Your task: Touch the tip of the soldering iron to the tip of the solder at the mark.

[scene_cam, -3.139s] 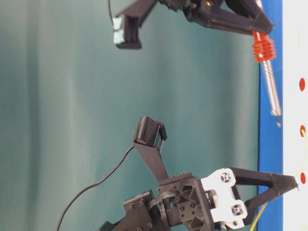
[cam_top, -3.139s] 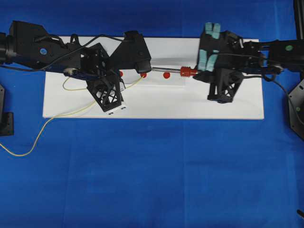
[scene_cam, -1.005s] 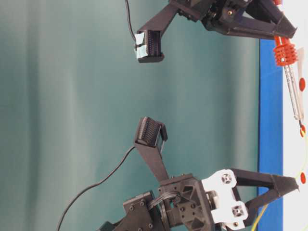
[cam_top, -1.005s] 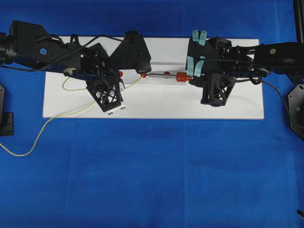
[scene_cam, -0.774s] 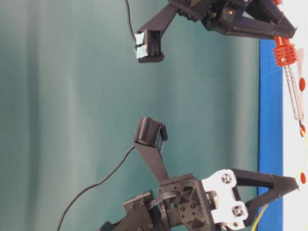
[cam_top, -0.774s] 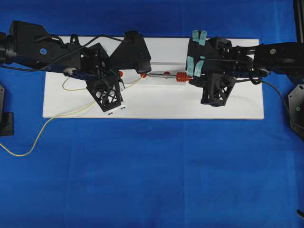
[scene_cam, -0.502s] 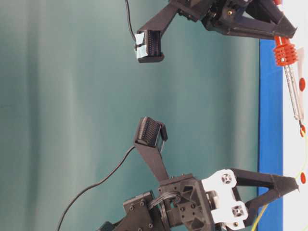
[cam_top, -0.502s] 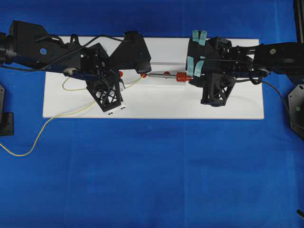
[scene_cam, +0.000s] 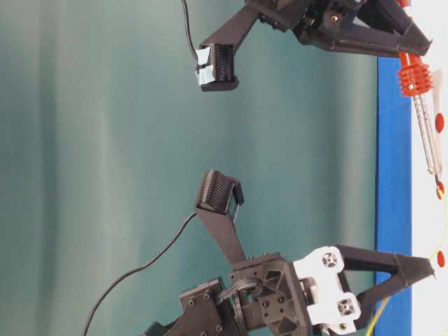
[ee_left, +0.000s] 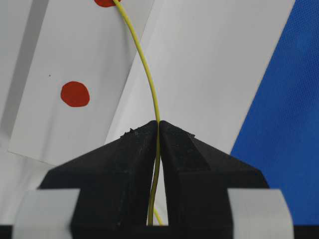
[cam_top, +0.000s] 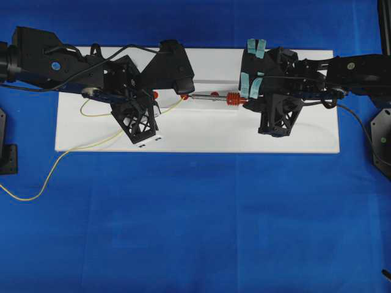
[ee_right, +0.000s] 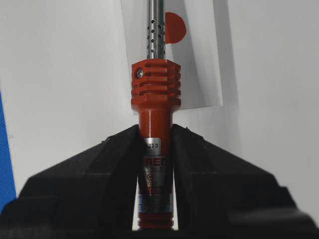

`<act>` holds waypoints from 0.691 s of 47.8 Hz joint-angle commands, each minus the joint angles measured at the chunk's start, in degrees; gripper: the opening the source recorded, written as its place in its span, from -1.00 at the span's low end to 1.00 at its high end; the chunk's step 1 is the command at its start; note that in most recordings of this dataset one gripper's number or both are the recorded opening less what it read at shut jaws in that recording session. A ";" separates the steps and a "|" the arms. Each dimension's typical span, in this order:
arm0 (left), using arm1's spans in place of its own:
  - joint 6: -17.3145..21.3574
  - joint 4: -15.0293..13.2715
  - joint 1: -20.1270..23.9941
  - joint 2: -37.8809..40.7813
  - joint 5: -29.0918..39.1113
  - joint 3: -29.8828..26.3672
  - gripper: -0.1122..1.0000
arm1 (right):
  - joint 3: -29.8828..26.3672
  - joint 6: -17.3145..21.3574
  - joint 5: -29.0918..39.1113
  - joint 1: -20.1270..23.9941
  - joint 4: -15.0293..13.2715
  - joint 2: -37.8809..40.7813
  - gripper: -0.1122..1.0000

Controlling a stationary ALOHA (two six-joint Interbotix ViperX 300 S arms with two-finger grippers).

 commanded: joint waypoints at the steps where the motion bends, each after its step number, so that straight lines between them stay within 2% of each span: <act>1: 0.00 0.09 0.09 -0.79 -0.18 -0.62 -0.74 | -1.41 0.09 -0.18 0.09 0.00 -0.44 -0.68; 17: 0.62 0.09 0.09 -2.29 -0.18 -0.26 -0.74 | -1.41 0.00 -0.18 0.09 0.00 -0.44 -0.68; 33: 0.09 0.09 0.09 -10.46 -0.18 4.31 -0.74 | -1.41 0.00 -0.18 0.09 -0.09 -0.44 -0.68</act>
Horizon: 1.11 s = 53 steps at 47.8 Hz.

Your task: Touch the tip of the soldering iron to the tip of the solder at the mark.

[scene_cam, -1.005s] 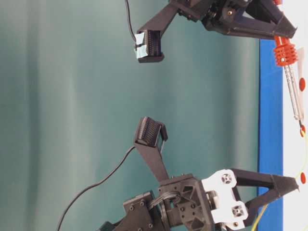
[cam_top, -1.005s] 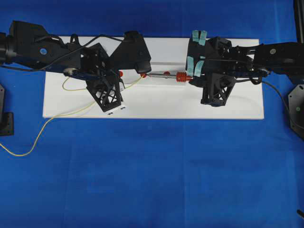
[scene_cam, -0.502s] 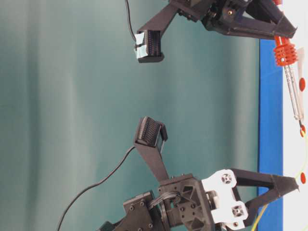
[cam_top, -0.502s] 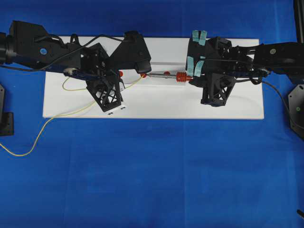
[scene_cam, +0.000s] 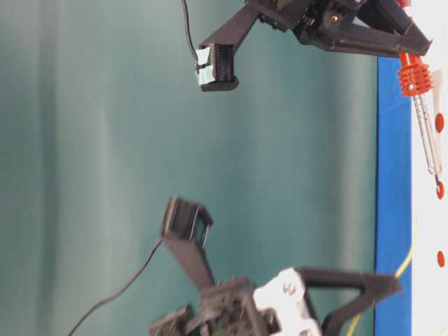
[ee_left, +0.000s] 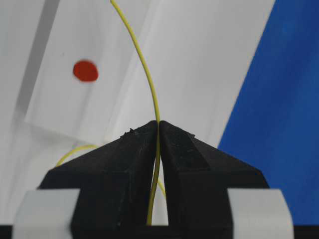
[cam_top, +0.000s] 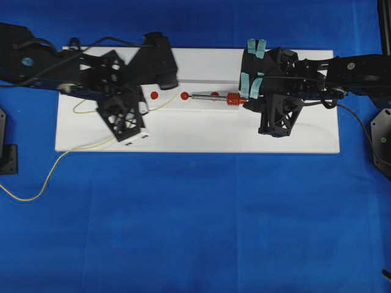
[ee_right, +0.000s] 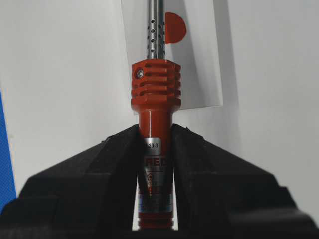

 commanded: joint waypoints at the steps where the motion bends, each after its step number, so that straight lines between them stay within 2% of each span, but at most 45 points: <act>1: -0.18 0.00 0.09 -3.25 -0.18 0.53 -0.74 | -1.41 0.00 -0.26 0.00 -0.18 -0.62 -0.68; 13: -0.62 0.00 0.09 -7.73 -3.16 4.04 -0.74 | -1.41 0.00 -0.26 0.00 -0.18 -0.62 -0.68; 27: -0.70 0.00 0.09 -7.82 -3.25 4.31 -0.74 | -1.14 0.00 -0.26 0.00 -0.18 -1.58 -0.68; 39: -0.70 0.00 -0.09 -8.00 -3.25 4.66 -0.74 | 2.11 0.00 0.00 0.00 -0.26 -11.07 -0.68; 53: -0.70 0.00 -0.09 -8.35 -3.25 5.10 -0.74 | 9.14 0.09 0.44 -0.53 -0.26 -24.26 -0.68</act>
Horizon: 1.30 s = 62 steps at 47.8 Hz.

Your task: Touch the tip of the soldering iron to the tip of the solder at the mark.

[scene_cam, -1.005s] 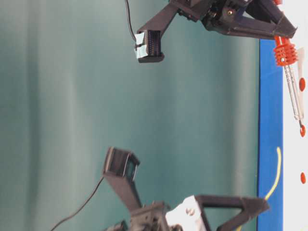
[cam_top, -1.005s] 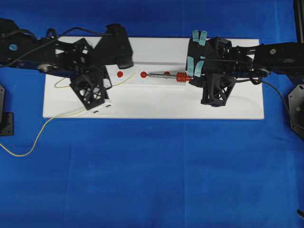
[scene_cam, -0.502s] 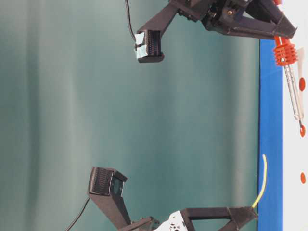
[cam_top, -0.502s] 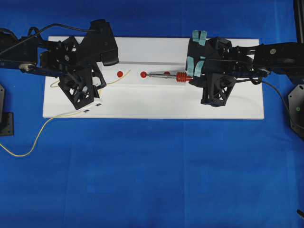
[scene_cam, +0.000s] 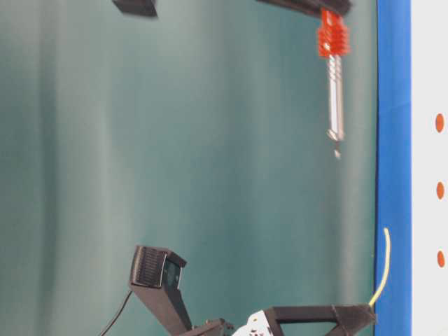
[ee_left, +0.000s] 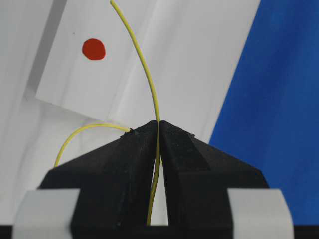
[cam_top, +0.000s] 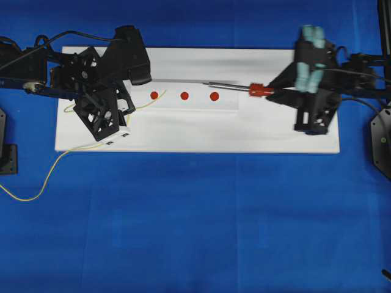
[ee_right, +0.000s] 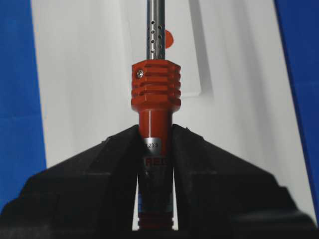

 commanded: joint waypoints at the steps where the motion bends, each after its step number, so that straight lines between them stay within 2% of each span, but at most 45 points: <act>1: 0.00 0.00 -0.09 -1.32 -0.44 -0.35 -0.74 | 0.70 0.09 0.44 -0.26 -0.09 -3.52 -0.68; 11: -0.09 0.00 -0.09 -1.32 -0.62 -0.35 -0.74 | 2.02 0.09 3.52 -0.35 -0.09 -5.98 -0.68; 25: -0.09 0.00 -0.09 -0.18 -1.67 -2.02 -0.74 | 2.20 0.09 3.69 -0.53 -0.09 -5.63 -0.68; 32: 0.18 0.00 -0.09 2.46 -2.02 -5.27 -0.74 | 2.29 0.09 3.69 -0.62 -0.09 -5.63 -0.68; 50: 1.05 0.00 -1.05 15.47 -0.79 -18.28 -0.74 | 2.64 0.09 3.69 -0.70 -0.09 -5.63 -0.68; 62: 0.53 0.00 -0.97 20.39 -0.70 -20.65 -0.74 | 2.99 0.09 3.69 -0.70 -0.09 -5.63 -0.68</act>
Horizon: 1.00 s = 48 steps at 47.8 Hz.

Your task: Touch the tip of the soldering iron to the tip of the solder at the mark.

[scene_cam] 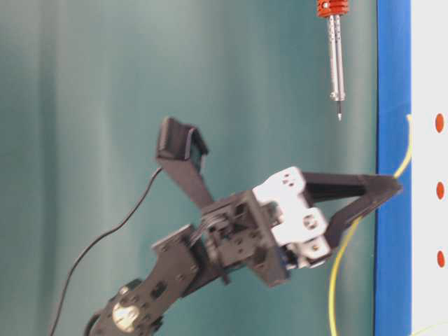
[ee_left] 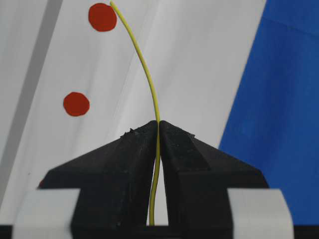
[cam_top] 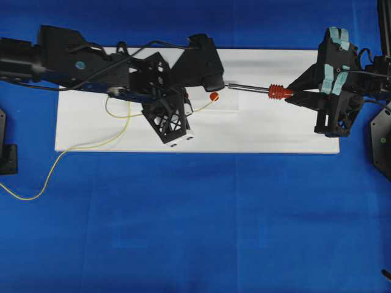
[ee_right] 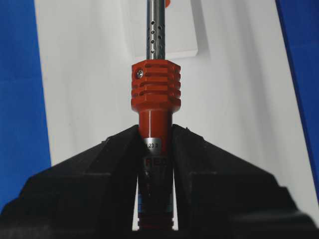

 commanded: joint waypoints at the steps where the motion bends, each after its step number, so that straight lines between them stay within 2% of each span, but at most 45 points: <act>1: -0.35 0.00 -0.09 0.26 -0.18 -1.32 -0.74 | -0.44 0.09 -0.18 -0.09 -0.09 -0.09 -0.68; 26: -0.88 0.00 0.00 0.70 -0.18 0.09 -0.74 | -0.26 0.09 -0.53 -0.18 -0.09 0.97 -0.68; 48: -0.88 0.00 -0.09 0.70 -0.18 0.09 -0.74 | -4.22 0.09 -0.62 -0.18 -0.09 12.66 -0.68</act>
